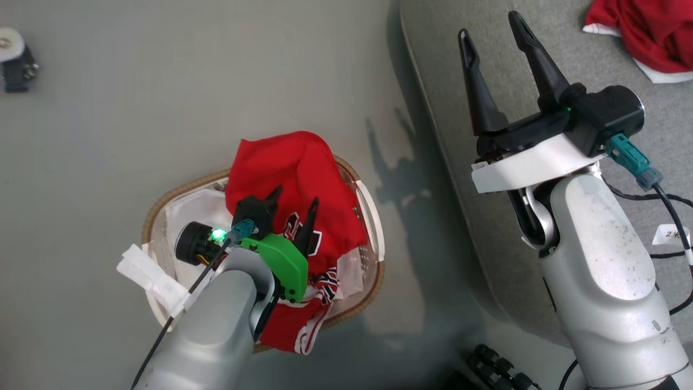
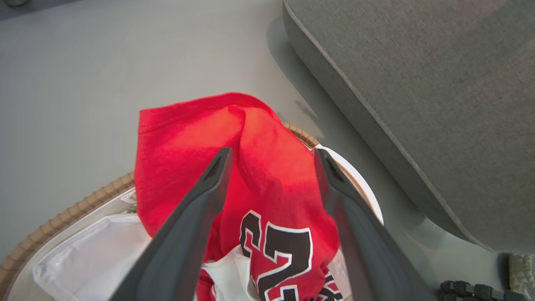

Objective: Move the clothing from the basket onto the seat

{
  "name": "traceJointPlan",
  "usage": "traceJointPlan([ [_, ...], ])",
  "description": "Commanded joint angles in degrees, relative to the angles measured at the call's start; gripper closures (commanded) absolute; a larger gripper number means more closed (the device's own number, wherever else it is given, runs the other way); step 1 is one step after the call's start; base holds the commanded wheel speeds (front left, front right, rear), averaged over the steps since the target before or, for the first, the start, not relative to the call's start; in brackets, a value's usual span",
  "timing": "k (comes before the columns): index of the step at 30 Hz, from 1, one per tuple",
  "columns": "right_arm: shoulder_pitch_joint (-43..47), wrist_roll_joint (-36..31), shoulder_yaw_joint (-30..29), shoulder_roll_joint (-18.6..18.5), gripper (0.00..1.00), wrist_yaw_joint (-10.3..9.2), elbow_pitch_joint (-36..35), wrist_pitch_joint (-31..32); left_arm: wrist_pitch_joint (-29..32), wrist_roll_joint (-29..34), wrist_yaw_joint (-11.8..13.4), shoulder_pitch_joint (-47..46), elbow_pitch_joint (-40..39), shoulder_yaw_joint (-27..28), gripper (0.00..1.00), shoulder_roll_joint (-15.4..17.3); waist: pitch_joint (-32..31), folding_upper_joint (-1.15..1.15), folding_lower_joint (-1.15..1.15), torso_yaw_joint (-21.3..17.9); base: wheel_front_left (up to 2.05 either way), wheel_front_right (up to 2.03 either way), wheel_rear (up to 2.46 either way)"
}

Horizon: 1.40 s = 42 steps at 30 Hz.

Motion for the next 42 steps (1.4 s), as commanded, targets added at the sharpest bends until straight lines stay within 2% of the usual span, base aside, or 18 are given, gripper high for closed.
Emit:
traceJointPlan([
  [1, -1.27, 0.27, 0.21, -0.12, 0.00, -0.08, -0.60, -0.13, -0.02, -0.64, -0.13, -1.70, 0.95, -0.63, 0.00, 0.44, 4.18, 0.00, 0.00, -3.23, 0.00, 0.00, 0.00],
  [14, -2.30, -1.40, -0.82, -0.11, 0.00, -0.08, -3.36, -0.13, 0.18, -6.58, -0.13, -6.61, 11.34, -7.59, 0.00, 0.91, 10.64, 0.00, 0.00, -4.67, 0.00, 0.00, 0.00],
  [31, -0.68, -4.13, -3.18, -0.14, 0.00, -0.08, -5.53, -0.13, 6.68, -13.03, -0.09, -9.64, 18.19, -17.50, 0.00, 1.98, 12.35, 0.00, 0.00, -3.73, 0.00, 0.00, 0.00],
  [33, -0.75, -4.20, -3.09, -0.12, 0.00, -0.08, -5.42, -0.13, 7.37, -13.53, -0.09, -9.75, 18.77, -18.00, 1.00, 1.96, 12.20, 0.00, 0.00, -3.76, 0.00, 0.00, 0.00],
  [38, -1.27, -3.38, -2.26, -0.14, 0.00, -0.08, -4.59, -0.13, 8.42, -14.43, -0.09, -8.24, 19.71, -19.16, 1.00, 2.43, 10.90, 0.00, 0.00, -4.24, 0.00, 0.00, 0.00],
  [42, -2.21, -2.64, -1.02, -0.12, 0.00, -0.08, -3.68, -0.13, 6.45, -16.18, -0.08, -6.76, 20.02, -18.73, 1.00, 3.24, 9.39, 0.00, 0.00, -4.85, 0.00, 0.00, 0.00],
])
